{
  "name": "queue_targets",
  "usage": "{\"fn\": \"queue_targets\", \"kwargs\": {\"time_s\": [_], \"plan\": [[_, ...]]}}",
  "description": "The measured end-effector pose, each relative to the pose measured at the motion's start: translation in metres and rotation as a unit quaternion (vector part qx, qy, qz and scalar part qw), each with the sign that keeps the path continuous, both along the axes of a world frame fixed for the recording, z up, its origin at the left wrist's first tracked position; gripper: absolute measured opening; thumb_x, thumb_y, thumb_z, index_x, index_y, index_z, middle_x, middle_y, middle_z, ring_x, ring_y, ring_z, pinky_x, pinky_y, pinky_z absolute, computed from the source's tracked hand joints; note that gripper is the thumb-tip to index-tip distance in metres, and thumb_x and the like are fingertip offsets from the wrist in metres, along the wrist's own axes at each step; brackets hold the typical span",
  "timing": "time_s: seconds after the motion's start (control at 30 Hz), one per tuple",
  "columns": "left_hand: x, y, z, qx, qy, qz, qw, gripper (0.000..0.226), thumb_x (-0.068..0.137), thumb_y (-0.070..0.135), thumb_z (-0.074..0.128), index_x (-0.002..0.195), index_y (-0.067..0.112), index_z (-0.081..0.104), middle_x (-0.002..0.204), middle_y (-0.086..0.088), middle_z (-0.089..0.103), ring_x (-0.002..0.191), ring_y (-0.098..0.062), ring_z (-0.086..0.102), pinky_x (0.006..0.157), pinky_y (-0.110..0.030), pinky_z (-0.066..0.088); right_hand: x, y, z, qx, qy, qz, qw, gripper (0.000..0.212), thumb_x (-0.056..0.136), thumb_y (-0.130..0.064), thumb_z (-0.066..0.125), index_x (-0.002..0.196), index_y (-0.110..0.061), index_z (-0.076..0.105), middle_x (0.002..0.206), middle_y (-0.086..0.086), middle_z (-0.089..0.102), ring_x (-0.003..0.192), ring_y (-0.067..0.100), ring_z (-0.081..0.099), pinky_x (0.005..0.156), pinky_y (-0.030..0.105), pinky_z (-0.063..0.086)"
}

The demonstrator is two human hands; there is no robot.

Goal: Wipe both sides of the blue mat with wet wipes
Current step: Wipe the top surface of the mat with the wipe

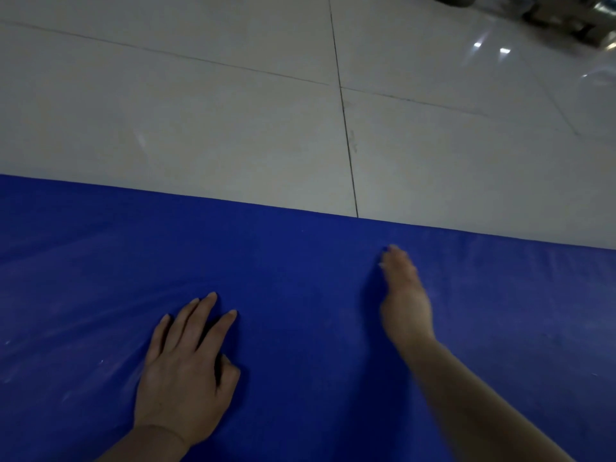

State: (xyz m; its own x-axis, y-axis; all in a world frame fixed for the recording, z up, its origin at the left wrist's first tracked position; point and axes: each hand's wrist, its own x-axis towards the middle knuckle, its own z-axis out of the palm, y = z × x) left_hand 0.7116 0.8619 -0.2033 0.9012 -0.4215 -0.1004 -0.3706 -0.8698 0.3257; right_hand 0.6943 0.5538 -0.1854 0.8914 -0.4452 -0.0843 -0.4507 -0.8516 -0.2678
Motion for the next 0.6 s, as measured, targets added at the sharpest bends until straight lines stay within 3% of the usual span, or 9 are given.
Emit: {"fn": "queue_targets", "kwargs": {"time_s": [0.07, 0.13, 0.2, 0.23, 0.27, 0.33, 0.37, 0.5, 0.6], "plan": [[0.0, 0.0, -0.001, 0.001, 0.001, -0.003, 1.0, 0.059, 0.078, 0.035, 0.037, 0.128, 0.016, 0.061, 0.146, -0.008, 0.044, 0.133, -0.025, 0.037, 0.116, -0.04, 0.009, -0.017, -0.026, 0.01, -0.007, 0.008, -0.12, 0.993, 0.072, 0.085, 0.018, 0.039, 0.149, -0.011, 0.024, 0.159, -0.005, 0.009, 0.145, 0.012, 0.008, 0.115, 0.029, 0.024], [-0.001, 0.0, -0.001, 0.004, -0.001, -0.003, 1.0, 0.059, 0.079, 0.035, 0.036, 0.129, 0.016, 0.06, 0.147, -0.008, 0.043, 0.134, -0.026, 0.037, 0.116, -0.041, 0.01, -0.017, -0.025, 0.008, -0.021, 0.031, -0.146, 0.989, 0.07, 0.087, 0.014, 0.038, 0.151, -0.006, 0.015, 0.159, -0.001, 0.002, 0.146, 0.014, 0.003, 0.117, 0.026, 0.017], [-0.001, -0.002, 0.001, 0.005, -0.004, -0.005, 1.0, 0.059, 0.078, 0.035, 0.036, 0.128, 0.015, 0.061, 0.147, -0.009, 0.044, 0.134, -0.025, 0.037, 0.116, -0.04, 0.009, -0.009, 0.016, 0.01, -0.023, 0.03, -0.073, 0.997, 0.068, 0.093, 0.003, 0.037, 0.149, 0.003, -0.002, 0.156, 0.006, -0.014, 0.146, 0.023, -0.003, 0.118, 0.028, -0.004], [0.0, -0.001, 0.001, 0.006, 0.0, -0.004, 1.0, 0.059, 0.078, 0.035, 0.036, 0.128, 0.015, 0.061, 0.146, -0.009, 0.044, 0.133, -0.025, 0.036, 0.116, -0.039, 0.008, -0.005, 0.041, 0.008, -0.025, 0.036, 0.01, 0.999, 0.072, 0.091, -0.002, 0.045, 0.145, 0.01, -0.001, 0.152, 0.01, -0.013, 0.146, 0.028, 0.001, 0.118, 0.031, -0.004], [0.0, 0.0, 0.001, 0.007, 0.004, -0.004, 1.0, 0.059, 0.078, 0.035, 0.036, 0.128, 0.015, 0.061, 0.146, -0.009, 0.044, 0.133, -0.026, 0.037, 0.116, -0.039, 0.008, -0.004, 0.061, 0.0, -0.034, 0.032, 0.09, 0.995, 0.078, 0.083, -0.001, 0.06, 0.141, 0.016, 0.011, 0.152, 0.015, -0.002, 0.144, 0.033, 0.015, 0.118, 0.037, 0.009], [0.001, 0.0, 0.001, 0.009, 0.007, -0.006, 1.0, 0.06, 0.078, 0.036, 0.036, 0.129, 0.015, 0.06, 0.147, -0.009, 0.043, 0.134, -0.026, 0.036, 0.116, -0.038, 0.007, -0.011, 0.067, -0.015, -0.008, 0.003, 0.108, 0.994, 0.084, 0.056, 0.015, 0.073, 0.135, 0.009, 0.042, 0.148, 0.016, 0.033, 0.133, 0.032, 0.041, 0.108, 0.038, 0.035], [0.001, 0.0, 0.001, 0.011, 0.005, -0.006, 1.0, 0.06, 0.078, 0.036, 0.036, 0.129, 0.015, 0.06, 0.147, -0.009, 0.043, 0.134, -0.025, 0.036, 0.117, -0.038, 0.006, -0.015, 0.055, -0.013, 0.011, -0.002, 0.075, 0.997, 0.083, 0.059, 0.018, 0.069, 0.136, 0.004, 0.044, 0.148, 0.014, 0.036, 0.134, 0.029, 0.04, 0.109, 0.035, 0.033], [0.001, 0.0, -0.001, 0.01, 0.003, -0.001, 1.0, 0.059, 0.08, 0.034, 0.035, 0.13, 0.014, 0.059, 0.147, -0.009, 0.042, 0.134, -0.027, 0.037, 0.117, -0.038, 0.007, -0.036, 0.005, -0.005, 0.003, 0.017, -0.068, 0.998, 0.076, 0.086, 0.013, 0.04, 0.151, -0.01, 0.008, 0.159, -0.002, -0.002, 0.146, 0.012, -0.002, 0.118, 0.023, 0.005], [0.0, -0.001, 0.002, 0.017, 0.01, 0.005, 1.0, 0.06, 0.08, 0.034, 0.034, 0.13, 0.014, 0.06, 0.146, -0.01, 0.044, 0.134, -0.027, 0.038, 0.117, -0.038, 0.008, -0.034, 0.02, -0.009, 0.017, 0.009, -0.082, 0.996, 0.076, 0.085, 0.015, 0.036, 0.151, -0.01, 0.006, 0.159, -0.005, -0.002, 0.145, 0.01, -0.004, 0.117, 0.02, -0.005]]}}
